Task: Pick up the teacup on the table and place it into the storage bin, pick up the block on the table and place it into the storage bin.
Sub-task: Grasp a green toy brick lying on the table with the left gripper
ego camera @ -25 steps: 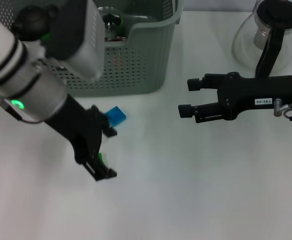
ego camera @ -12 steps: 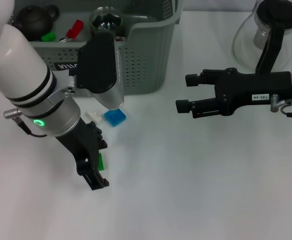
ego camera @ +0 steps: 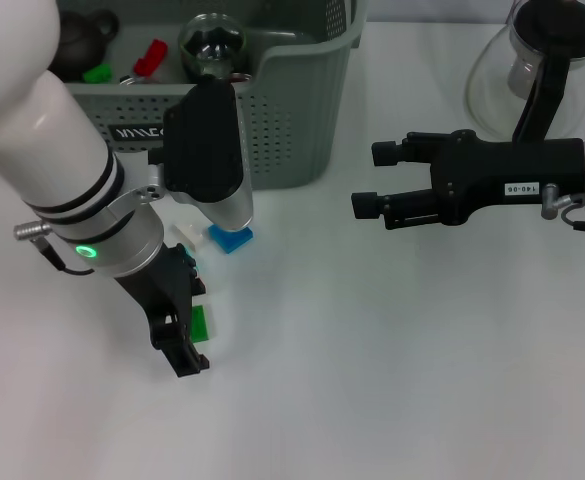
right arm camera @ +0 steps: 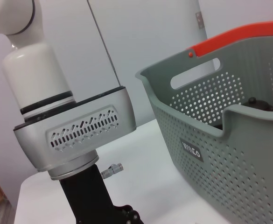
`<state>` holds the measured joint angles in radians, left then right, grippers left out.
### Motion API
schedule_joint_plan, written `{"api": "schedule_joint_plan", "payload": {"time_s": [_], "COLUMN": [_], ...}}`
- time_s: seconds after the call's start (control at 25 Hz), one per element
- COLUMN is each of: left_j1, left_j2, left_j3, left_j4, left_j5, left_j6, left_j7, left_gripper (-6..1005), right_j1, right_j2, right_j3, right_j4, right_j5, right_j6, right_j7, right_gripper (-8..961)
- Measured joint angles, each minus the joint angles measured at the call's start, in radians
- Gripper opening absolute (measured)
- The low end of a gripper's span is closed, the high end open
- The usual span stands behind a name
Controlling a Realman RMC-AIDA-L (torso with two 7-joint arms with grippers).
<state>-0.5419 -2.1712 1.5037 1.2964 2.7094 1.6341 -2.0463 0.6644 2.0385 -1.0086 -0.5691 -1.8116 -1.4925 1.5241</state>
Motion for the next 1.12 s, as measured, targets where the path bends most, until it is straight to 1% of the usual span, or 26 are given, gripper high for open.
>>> {"api": "schedule_joint_plan", "payload": {"time_s": [0.24, 0.76, 0.96, 1.12], "left_j1": [-0.008, -0.009, -0.001, 0.0], "left_j2": [-0.001, -0.001, -0.002, -0.002], "left_j3": [0.005, 0.016, 0.05, 0.055], "left_j4": [-0.024, -0.024, 0.003, 0.01], "left_j5": [0.002, 0.003, -0.004, -0.006], "left_j6": [-0.01, -0.012, -0.004, 0.0], "left_j7": [-0.001, 0.004, 0.004, 0.003], "left_gripper": [949, 949, 948, 948], "right_j1": [0.0, -0.005, -0.003, -0.001], "right_j2": [-0.001, -0.001, -0.001, -0.003], "right_j3": [0.0, 0.002, 0.002, 0.002], "right_j4": [0.0, 0.0, 0.0, 0.0], "right_j5": [0.0, 0.002, 0.002, 0.002], "right_j6": [0.003, 0.004, 0.005, 0.005], "right_j7": [-0.003, -0.005, -0.005, -0.005], "right_gripper": [941, 941, 941, 940]}}
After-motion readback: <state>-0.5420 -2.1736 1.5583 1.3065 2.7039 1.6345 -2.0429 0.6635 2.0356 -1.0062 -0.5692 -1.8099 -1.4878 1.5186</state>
